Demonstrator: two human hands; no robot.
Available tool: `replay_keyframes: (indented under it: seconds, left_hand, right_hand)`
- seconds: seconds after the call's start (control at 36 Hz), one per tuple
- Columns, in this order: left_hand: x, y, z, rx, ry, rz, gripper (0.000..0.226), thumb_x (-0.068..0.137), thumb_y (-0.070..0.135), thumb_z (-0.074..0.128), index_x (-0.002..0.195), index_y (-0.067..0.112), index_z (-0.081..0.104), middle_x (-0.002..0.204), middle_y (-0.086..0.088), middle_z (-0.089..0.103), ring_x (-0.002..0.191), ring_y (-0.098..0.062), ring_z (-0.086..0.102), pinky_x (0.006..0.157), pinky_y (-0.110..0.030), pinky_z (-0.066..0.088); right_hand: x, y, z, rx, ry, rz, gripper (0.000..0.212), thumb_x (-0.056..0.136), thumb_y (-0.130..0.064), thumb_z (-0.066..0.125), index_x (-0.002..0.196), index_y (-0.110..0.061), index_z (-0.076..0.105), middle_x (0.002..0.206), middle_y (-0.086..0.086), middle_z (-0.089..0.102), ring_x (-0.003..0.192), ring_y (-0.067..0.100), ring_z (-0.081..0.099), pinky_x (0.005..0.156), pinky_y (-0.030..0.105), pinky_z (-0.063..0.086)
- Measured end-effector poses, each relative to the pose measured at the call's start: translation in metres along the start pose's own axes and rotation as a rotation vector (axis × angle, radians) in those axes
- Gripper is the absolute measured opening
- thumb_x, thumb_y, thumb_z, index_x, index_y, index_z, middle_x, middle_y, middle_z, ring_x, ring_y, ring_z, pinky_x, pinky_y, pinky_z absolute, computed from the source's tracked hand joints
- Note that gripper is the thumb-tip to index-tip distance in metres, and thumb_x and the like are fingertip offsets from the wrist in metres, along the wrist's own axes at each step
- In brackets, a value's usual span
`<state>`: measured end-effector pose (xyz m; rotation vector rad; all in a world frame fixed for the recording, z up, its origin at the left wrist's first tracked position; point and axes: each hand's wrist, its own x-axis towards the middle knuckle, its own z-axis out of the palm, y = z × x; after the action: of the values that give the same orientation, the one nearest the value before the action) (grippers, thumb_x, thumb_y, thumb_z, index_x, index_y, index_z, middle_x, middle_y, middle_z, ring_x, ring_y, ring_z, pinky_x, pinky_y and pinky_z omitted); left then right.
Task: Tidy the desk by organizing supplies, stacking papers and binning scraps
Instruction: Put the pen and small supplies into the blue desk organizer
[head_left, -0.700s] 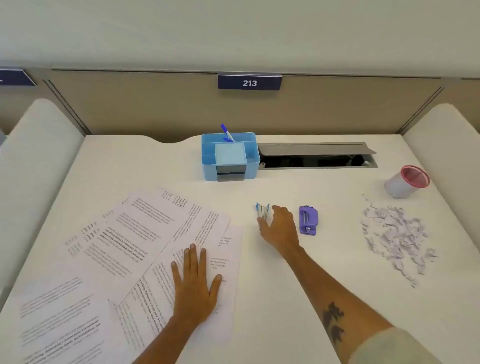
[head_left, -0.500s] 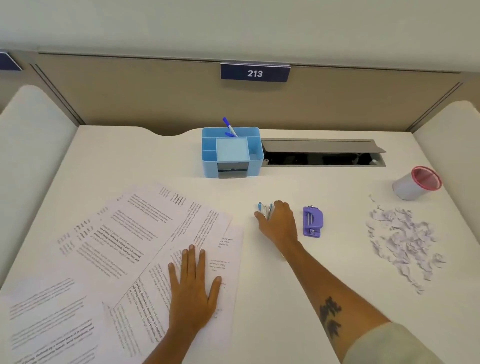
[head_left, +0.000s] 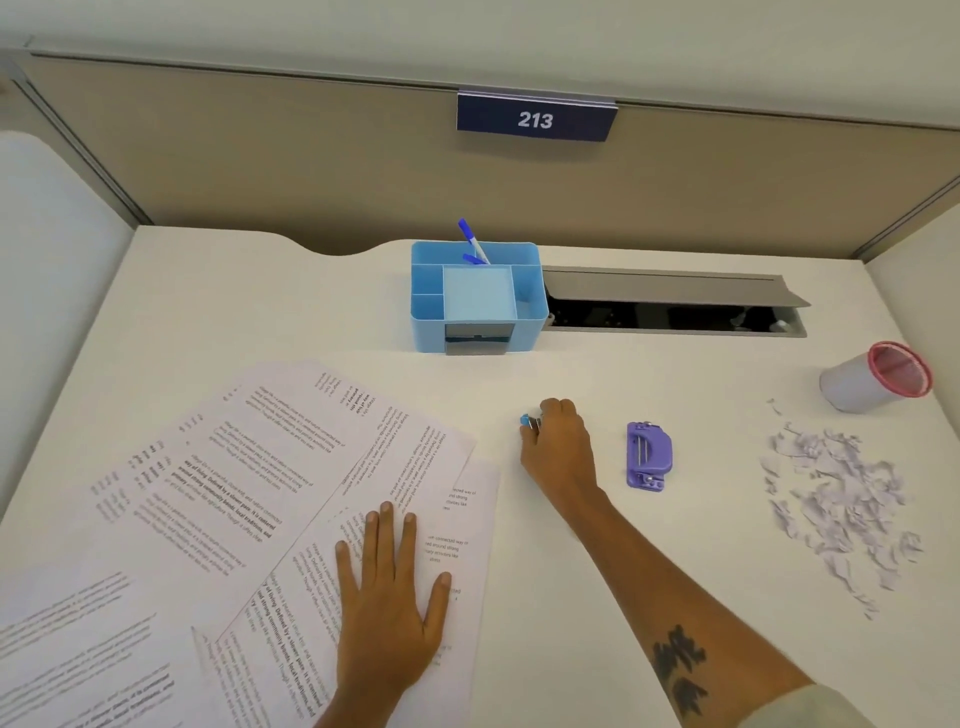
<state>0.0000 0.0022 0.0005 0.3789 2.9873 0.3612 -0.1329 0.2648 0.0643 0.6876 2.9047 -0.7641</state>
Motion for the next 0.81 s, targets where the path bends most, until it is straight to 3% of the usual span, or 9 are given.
replay_keyframes:
  seconds: [0.17, 0.25, 0.33, 0.39, 0.56, 0.67, 0.81]
  left_hand:
    - [0.001, 0.0, 0.0, -0.008, -0.024, -0.017, 0.088, 0.104, 0.066, 0.034, 0.175, 0.017, 0.017, 0.185, -0.01, 0.004, 0.171, -0.034, 0.009, 0.132, -0.07, 0.016]
    - [0.002, -0.001, 0.001, -0.023, -0.031, -0.027, 0.088, 0.104, 0.068, 0.034, 0.175, 0.018, 0.016, 0.185, -0.008, 0.005, 0.171, -0.033, 0.009, 0.132, -0.07, 0.016]
    - [0.002, -0.001, 0.003, -0.026, -0.026, -0.02, 0.09, 0.104, 0.066, 0.041, 0.175, 0.018, 0.016, 0.185, -0.008, 0.004, 0.171, -0.032, 0.008, 0.132, -0.07, 0.016]
    - [0.002, -0.001, 0.003, -0.03, -0.021, -0.019, 0.091, 0.103, 0.065, 0.044, 0.175, 0.017, 0.016, 0.185, -0.009, 0.004, 0.171, -0.031, 0.008, 0.133, -0.069, 0.015]
    - [0.001, -0.001, 0.002, -0.047, -0.027, -0.012, 0.088, 0.105, 0.065, 0.04, 0.175, 0.018, 0.014, 0.185, -0.008, 0.001, 0.171, -0.03, 0.007, 0.133, -0.069, 0.017]
    - [0.002, -0.001, 0.003, -0.05, -0.033, -0.021, 0.087, 0.106, 0.067, 0.034, 0.175, 0.019, 0.015, 0.185, -0.008, 0.002, 0.171, -0.03, 0.008, 0.133, -0.069, 0.018]
    - [0.002, -0.002, 0.004, -0.048, -0.03, -0.021, 0.087, 0.105, 0.069, 0.031, 0.175, 0.019, 0.017, 0.185, -0.007, 0.004, 0.171, -0.03, 0.009, 0.133, -0.068, 0.015]
  right_hand:
    - [0.006, -0.032, -0.005, 0.309, -0.024, -0.077, 0.04, 0.102, -0.013, 0.063, 0.14, -0.01, 0.056, 0.134, 0.005, 0.058, 0.117, 0.02, 0.062, 0.099, 0.024, 0.049]
    - [0.015, -0.062, -0.014, 0.421, 0.031, -0.15, 0.039, 0.1, -0.016, 0.067, 0.138, -0.012, 0.058, 0.13, 0.004, 0.06, 0.105, 0.015, 0.064, 0.092, 0.026, 0.059]
    - [0.029, -0.093, -0.028, 0.544, 0.128, -0.281, 0.042, 0.095, -0.014, 0.074, 0.134, -0.009, 0.059, 0.125, 0.006, 0.061, 0.102, 0.013, 0.065, 0.08, 0.008, 0.054]
    - [0.042, -0.113, -0.036, 0.606, 0.186, -0.321, 0.045, 0.093, -0.014, 0.076, 0.134, -0.006, 0.059, 0.127, 0.008, 0.061, 0.103, 0.013, 0.066, 0.08, 0.005, 0.052]
    - [0.08, -0.161, -0.052, 0.74, 0.254, -0.286, 0.043, 0.089, -0.011, 0.078, 0.13, -0.008, 0.062, 0.124, 0.009, 0.065, 0.102, 0.017, 0.068, 0.079, 0.014, 0.059]
    - [0.097, -0.172, -0.044, 0.684, 0.252, -0.258, 0.043, 0.084, -0.009, 0.08, 0.123, -0.013, 0.063, 0.12, 0.003, 0.065, 0.106, 0.021, 0.067, 0.092, 0.038, 0.061]
    - [0.111, -0.171, -0.025, 0.55, 0.214, -0.265, 0.042, 0.084, -0.014, 0.08, 0.121, -0.011, 0.063, 0.12, 0.005, 0.065, 0.105, 0.022, 0.066, 0.095, 0.044, 0.059]
